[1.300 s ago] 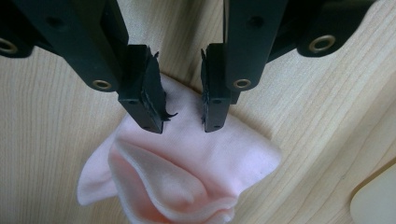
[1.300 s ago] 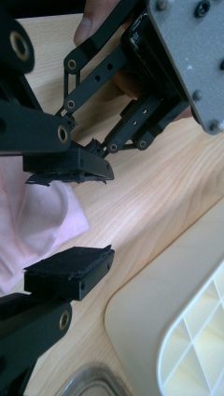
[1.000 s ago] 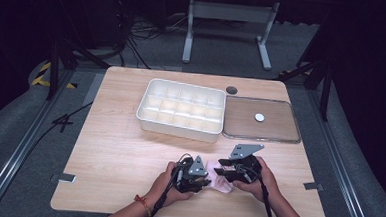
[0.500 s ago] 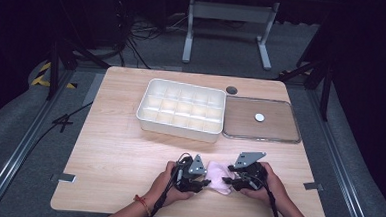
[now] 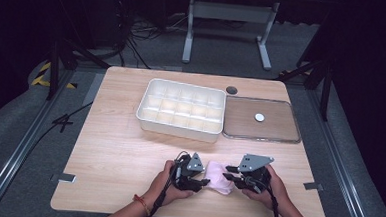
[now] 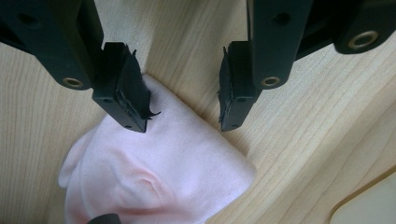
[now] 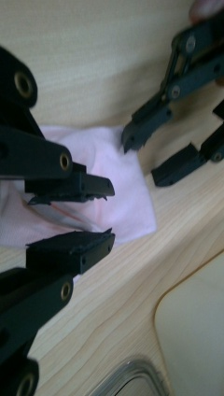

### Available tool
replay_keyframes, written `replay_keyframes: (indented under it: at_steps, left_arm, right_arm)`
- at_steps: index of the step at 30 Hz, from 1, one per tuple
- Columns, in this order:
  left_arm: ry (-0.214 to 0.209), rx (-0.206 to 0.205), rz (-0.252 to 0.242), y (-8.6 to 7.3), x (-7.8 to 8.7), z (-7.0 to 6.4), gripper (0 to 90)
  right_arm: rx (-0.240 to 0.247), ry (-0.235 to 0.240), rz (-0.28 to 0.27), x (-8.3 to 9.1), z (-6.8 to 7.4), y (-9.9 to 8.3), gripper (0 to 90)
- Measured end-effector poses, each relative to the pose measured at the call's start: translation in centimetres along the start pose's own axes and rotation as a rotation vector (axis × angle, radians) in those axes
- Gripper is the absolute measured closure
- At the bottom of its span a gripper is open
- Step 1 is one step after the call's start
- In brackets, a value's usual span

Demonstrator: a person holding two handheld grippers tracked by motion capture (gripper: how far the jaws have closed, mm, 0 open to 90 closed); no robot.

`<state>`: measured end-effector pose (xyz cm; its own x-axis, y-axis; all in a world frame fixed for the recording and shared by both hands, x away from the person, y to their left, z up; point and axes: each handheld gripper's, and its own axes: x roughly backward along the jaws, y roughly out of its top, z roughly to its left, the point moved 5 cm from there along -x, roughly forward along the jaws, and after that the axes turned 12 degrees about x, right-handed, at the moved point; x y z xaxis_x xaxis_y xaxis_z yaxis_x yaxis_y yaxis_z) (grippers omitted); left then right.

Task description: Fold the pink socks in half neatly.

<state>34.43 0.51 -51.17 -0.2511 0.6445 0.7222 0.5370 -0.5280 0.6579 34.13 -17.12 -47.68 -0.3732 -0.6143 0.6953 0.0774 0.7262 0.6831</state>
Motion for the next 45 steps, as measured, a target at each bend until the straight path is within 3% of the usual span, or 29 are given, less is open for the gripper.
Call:
replay_keyframes:
  at_steps: [5, 6, 8, 13, 17, 20, 27, 30, 31, 32, 34, 37, 40, 42, 45]
  left_arm:
    - [0.003, 0.002, 0.004, 0.1, 0.0, 0.2, 53.2]
    - [0.001, 0.011, 0.004, 0.1, 0.0, 0.3, 53.1]
    - [-0.010, 0.036, 0.001, 0.1, 0.0, 0.6, 52.5]
    - [-0.024, 0.079, 0.000, 0.3, 0.2, 0.8, 51.4]
    - [-0.035, 0.118, -0.028, 0.5, 0.6, 0.5, 46.3]
    - [-0.037, 0.129, -0.006, 0.2, 0.0, 0.3, 42.4]
    - [-0.003, 0.106, -0.011, 0.4, -0.3, 0.3, 42.3]
    - [0.020, 0.084, -0.007, 0.4, -0.4, 0.1, 42.9]
    - [0.020, 0.084, -0.007, 0.4, -0.4, 0.1, 42.9]
    - [0.023, 0.084, -0.008, 0.4, -0.4, 0.1, 42.9]
    - [0.024, 0.080, -0.008, 0.4, -0.4, 0.2, 43.4]
    - [0.024, 0.084, -0.011, 0.4, -0.4, 0.2, 44.0]
    - [0.029, 0.081, -0.013, 0.5, -0.4, 0.3, 45.4]
    - [0.030, 0.078, -0.001, 0.5, -0.3, 0.4, 48.7]
    - [0.028, 0.099, 0.002, 0.4, -0.2, 0.6, 50.1]
  right_arm:
    - [0.032, 0.058, 0.041, -0.7, 0.7, -0.2, 81.9]
    - [0.042, 0.071, 0.082, -1.1, 0.9, -0.5, 82.1]
    - [0.052, 0.087, 0.097, -1.4, 1.0, -0.8, 82.5]
    - [0.034, 0.092, 0.098, -1.6, 1.0, -0.9, 83.2]
    - [0.036, 0.069, 0.094, -1.9, 1.1, -0.9, 85.4]
    - [0.042, 0.051, 0.087, -2.0, 1.1, -0.9, 86.6]
    - [0.041, 0.032, 0.080, -2.2, 1.2, -0.8, 86.7]
    - [0.035, 0.027, 0.068, -1.8, 1.1, -0.5, 76.8]
    - [0.035, 0.027, 0.068, -1.8, 1.1, -0.5, 76.8]
    - [0.051, -0.016, 0.057, -1.2, 0.9, 0.0, 77.8]
    - [0.044, -0.031, 0.020, -0.4, 0.8, 0.6, 80.8]
    - [0.045, -0.013, -0.007, 0.0, 1.1, 1.1, 83.7]
    - [0.069, 0.006, 0.006, -0.4, 1.5, 1.2, 85.1]
    - [0.091, 0.010, 0.047, -1.2, 1.7, 0.9, 85.3]
    - [0.087, 0.018, 0.096, -2.1, 1.5, 0.1, 85.8]
